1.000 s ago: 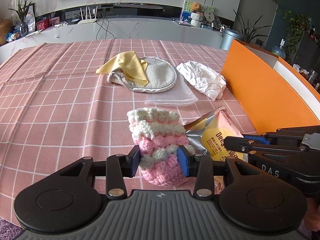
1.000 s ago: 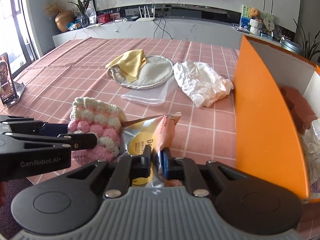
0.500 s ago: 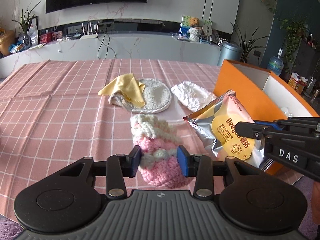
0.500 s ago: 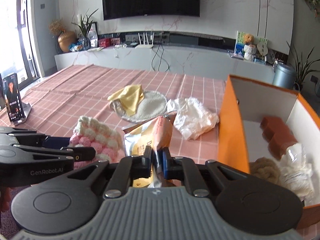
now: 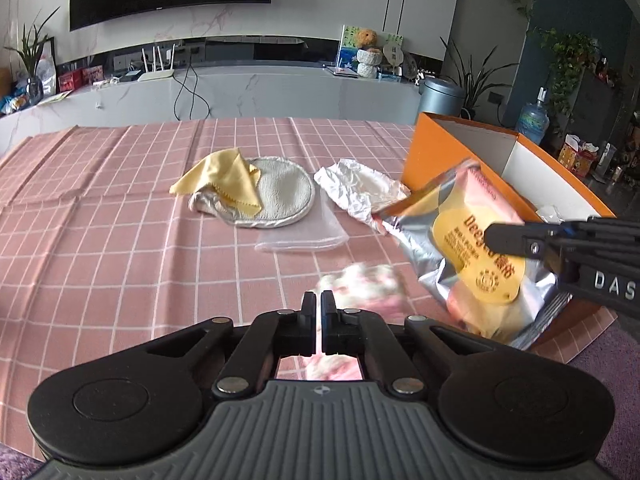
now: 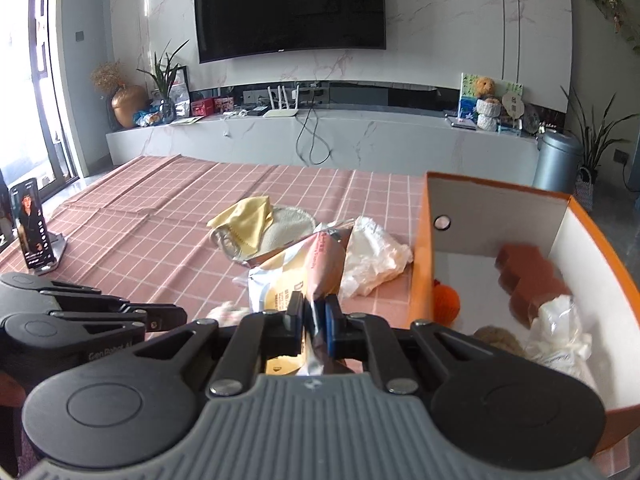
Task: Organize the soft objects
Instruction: 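Lift the snack bag with the right tool and the pouch with the left tool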
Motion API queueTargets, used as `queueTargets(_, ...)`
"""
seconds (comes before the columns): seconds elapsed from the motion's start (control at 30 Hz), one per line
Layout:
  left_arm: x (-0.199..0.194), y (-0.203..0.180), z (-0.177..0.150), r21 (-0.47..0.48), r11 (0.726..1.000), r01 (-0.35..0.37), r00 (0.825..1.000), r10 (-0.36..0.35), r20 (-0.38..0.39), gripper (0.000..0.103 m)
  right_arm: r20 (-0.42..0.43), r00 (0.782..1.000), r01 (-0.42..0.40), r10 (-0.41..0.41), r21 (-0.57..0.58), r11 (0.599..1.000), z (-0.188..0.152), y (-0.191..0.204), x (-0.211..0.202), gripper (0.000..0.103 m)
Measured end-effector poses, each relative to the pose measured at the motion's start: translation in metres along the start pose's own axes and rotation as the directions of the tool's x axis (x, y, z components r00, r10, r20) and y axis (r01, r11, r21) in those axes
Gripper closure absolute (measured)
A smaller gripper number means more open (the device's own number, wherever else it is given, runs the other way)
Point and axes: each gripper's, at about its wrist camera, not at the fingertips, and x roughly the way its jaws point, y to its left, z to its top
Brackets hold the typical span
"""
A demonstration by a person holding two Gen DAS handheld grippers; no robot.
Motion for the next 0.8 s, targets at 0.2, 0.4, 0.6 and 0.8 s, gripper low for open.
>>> queueTargets(0.2, -0.005, 0.008, -0.006, -0.041, 0.998, 0.038, 0.999, -0.038, -0.004, 0.042, -0.051, 0.998, -0.036, 0.036, 0.007, 0.999, -0.016, 0.010, 0.012, 0.095)
queueTargets(0.4, 0.018, 0.010, -0.019, -0.148, 0.981, 0.128, 0.984, -0.143, -0.102, 0.035, -0.088, 0.996, 0.003, -0.006, -0.041, 0.999, -0.028, 0.016, 0.026, 0.095)
queueTargets(0.6, 0.044, 0.002, -0.028, -0.178, 0.973, 0.148, 0.971, -0.177, -0.162, 0.043, -0.088, 0.995, 0.039, -0.048, -0.097, 0.994, -0.037, 0.019, 0.032, 0.095)
queueTargets(0.8, 0.052, -0.003, -0.028, -0.176, 0.972, 0.158, 0.972, -0.184, -0.145, 0.063, -0.102, 0.992, 0.057, -0.069, -0.112, 0.992, -0.041, 0.016, 0.039, 0.095)
